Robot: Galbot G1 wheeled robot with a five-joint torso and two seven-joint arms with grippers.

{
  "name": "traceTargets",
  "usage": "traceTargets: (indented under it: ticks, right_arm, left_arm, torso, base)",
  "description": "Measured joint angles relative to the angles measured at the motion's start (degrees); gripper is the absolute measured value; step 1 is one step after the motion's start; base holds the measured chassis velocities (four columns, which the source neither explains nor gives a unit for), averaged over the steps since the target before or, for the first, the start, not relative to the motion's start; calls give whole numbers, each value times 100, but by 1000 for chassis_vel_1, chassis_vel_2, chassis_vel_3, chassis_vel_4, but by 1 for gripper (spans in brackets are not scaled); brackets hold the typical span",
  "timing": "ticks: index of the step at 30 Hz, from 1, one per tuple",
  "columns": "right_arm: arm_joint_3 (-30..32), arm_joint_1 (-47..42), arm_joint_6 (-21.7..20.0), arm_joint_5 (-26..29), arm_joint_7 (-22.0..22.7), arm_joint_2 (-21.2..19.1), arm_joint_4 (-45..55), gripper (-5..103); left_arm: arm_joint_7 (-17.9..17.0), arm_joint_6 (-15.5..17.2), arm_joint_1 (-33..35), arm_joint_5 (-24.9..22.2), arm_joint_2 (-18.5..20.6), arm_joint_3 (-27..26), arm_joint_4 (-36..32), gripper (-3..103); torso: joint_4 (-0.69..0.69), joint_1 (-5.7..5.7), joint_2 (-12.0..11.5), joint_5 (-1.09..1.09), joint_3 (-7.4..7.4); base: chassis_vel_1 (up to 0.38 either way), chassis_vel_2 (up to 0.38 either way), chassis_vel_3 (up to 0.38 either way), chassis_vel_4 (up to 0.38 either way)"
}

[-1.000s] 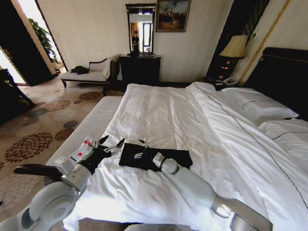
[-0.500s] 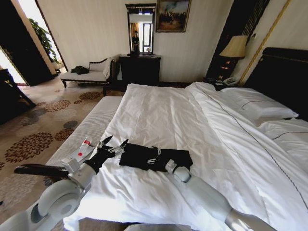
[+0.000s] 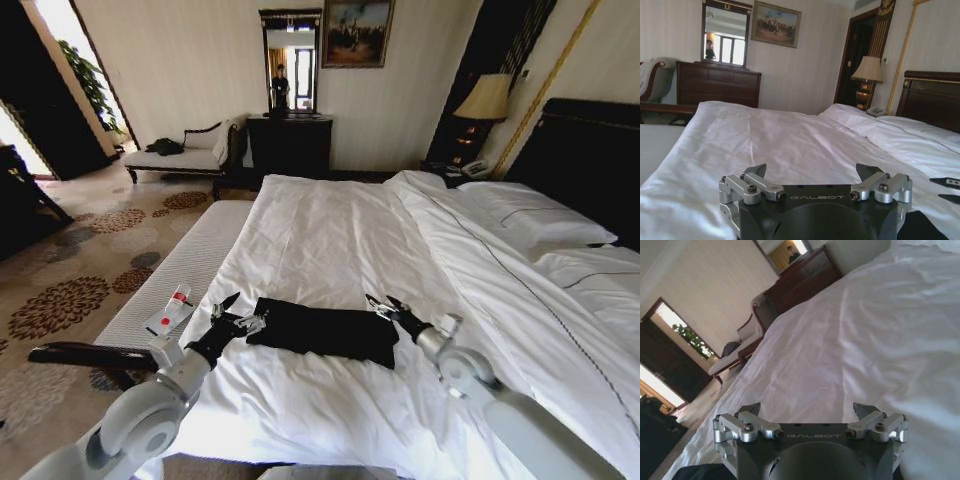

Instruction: Fold the clothes on the bed.

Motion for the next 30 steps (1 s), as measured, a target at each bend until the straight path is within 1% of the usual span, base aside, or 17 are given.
traceTargets:
  ticks: [1, 2, 5, 7, 8, 10, 11, 13, 17, 21, 26, 30]
  right_arm:
    - [0, 0, 0, 0, 0, 0, 0, 100]
    - [157, -100, -107, 169, 29, 40, -1, 100]
    - [659, -326, -639, 744, 160, 308, -74, 100]
    - [721, -334, -715, 819, 194, 382, -86, 100]
    - [817, -336, -842, 896, 244, 538, -136, 100]
    - [867, -317, -983, 891, 298, 718, -238, 100]
    - [867, -317, -983, 891, 298, 718, -238, 100]
    - [892, -323, -1127, 811, 350, 859, -373, 100]
    - [931, -443, -1268, 714, 359, 942, -431, 100]
    - [900, -499, -1333, 595, 343, 991, -452, 100]
    - [600, -255, -1342, 405, 286, 1058, -756, 100]
    - [457, -119, -1338, 388, 257, 1097, -887, 100]
  left_arm:
    - [0, 0, 0, 0, 0, 0, 0, 100]
    - [44, -29, 34, 87, 9, 2, 50, 100]
    - [225, -201, 204, 455, -1, 99, 410, 100]
    - [245, -224, 235, 487, -9, 117, 488, 100]
    - [294, -284, 294, 527, -38, 157, 666, 100]
    - [358, -382, 333, 568, -69, 189, 913, 100]
    - [358, -382, 333, 568, -69, 189, 913, 100]
    - [421, -498, 333, 579, -77, 201, 1065, 100]
    - [472, -578, 308, 455, -76, 199, 993, 100]
    - [477, -590, 292, 400, -115, 194, 951, 100]
    - [466, -590, 430, 396, -139, 126, 866, 100]
    - [458, -587, 518, 366, -96, 33, 801, 100]
  torso:
    - [0, 0, 0, 0, 0]
    - [-1, 0, 0, 0, 0]
    - [-3, 0, 0, -1, 0]
    - [-2, 0, 0, -1, 0]
    - [-1, 0, 0, -3, 1]
    - [0, 0, 0, -2, 1]
    - [0, 0, 0, -2, 1]
    - [0, 1, 0, -2, 1]
    - [-3, 1, 0, -2, 1]
    - [-4, 1, 0, -2, 1]
    - [0, 1, 0, -3, 1]
    - [-2, 1, 0, -2, 1]
  base:
    - [0, 0, 0, 0]
    - [0, 0, 0, 0]
    - [0, 0, 0, 0]
    - [0, 0, 0, 0]
    - [0, 0, 0, 0]
    - [0, 0, 0, 0]
    - [0, 0, 0, 0]
    - [0, 0, 0, 0]
    - [0, 0, 0, 0]
    - [0, 0, 0, 0]
    - [0, 0, 0, 0]
    - [0, 0, 0, 0]
